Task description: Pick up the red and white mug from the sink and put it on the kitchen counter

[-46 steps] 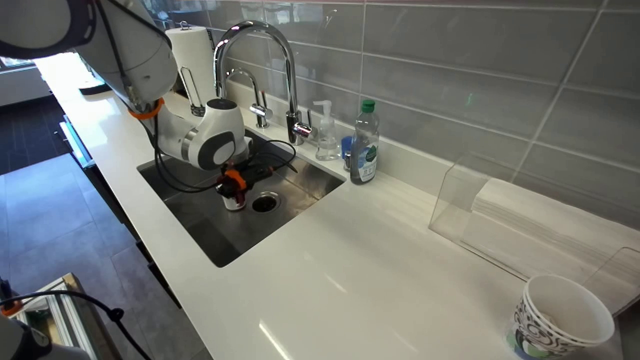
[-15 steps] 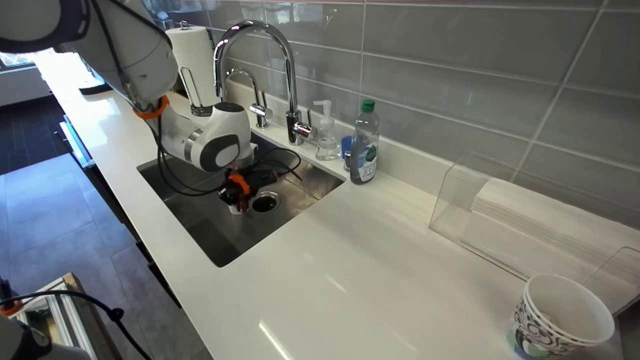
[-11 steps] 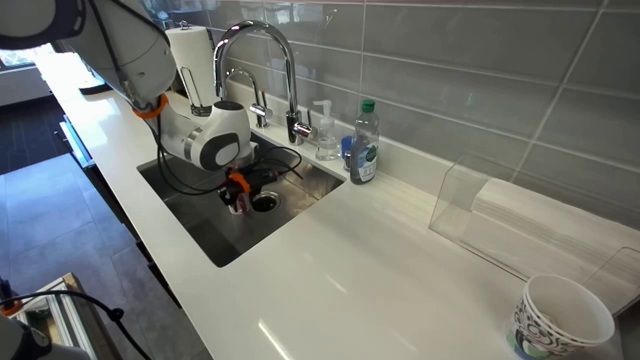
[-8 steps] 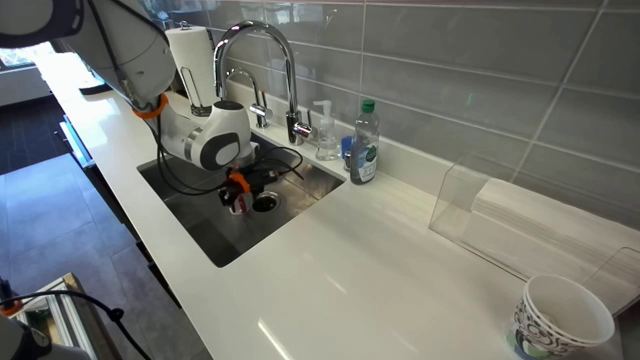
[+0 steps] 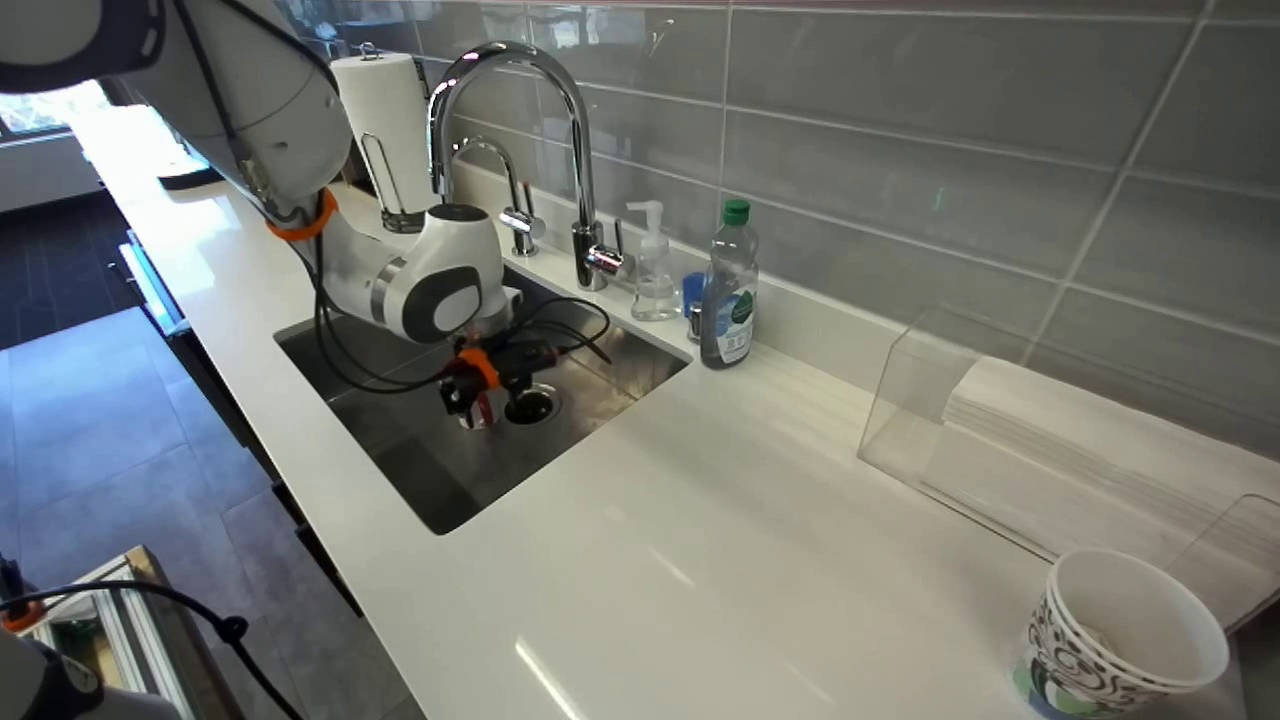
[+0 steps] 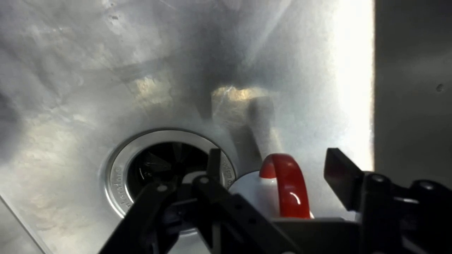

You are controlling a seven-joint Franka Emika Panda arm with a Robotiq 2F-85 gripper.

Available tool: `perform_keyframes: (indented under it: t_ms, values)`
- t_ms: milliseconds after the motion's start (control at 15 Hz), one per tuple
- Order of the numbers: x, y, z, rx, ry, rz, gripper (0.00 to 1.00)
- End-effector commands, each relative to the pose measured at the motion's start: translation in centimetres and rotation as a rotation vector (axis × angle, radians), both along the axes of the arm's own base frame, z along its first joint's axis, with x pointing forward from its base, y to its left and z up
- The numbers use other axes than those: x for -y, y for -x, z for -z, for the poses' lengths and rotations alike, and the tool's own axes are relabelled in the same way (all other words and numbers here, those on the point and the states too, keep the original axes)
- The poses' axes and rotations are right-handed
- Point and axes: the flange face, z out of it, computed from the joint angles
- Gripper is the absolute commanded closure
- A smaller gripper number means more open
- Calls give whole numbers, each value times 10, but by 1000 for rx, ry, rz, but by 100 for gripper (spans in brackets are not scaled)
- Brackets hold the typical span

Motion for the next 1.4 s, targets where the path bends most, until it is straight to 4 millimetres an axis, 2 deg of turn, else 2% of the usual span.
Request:
perform_keyframes:
  t_ms: [0,133,200,400,533,733,933,1000,1067,1333]
  values:
    - [-4,5,-4,-1,26,-1,44]
    - [-6,5,-4,0,23,-2,49]
    - [-7,5,-3,-2,23,-3,41]
    - [-8,6,-3,-3,24,-6,42]
    - [-9,6,-2,-4,25,-8,46]
    - [-10,6,-2,-4,31,-8,77]
    - [-9,7,-2,-2,46,-6,98]
    - [-9,7,-2,-2,49,-5,99]
    - [-9,7,-2,-1,54,-5,95]
    - [-13,7,-5,7,36,-11,95]
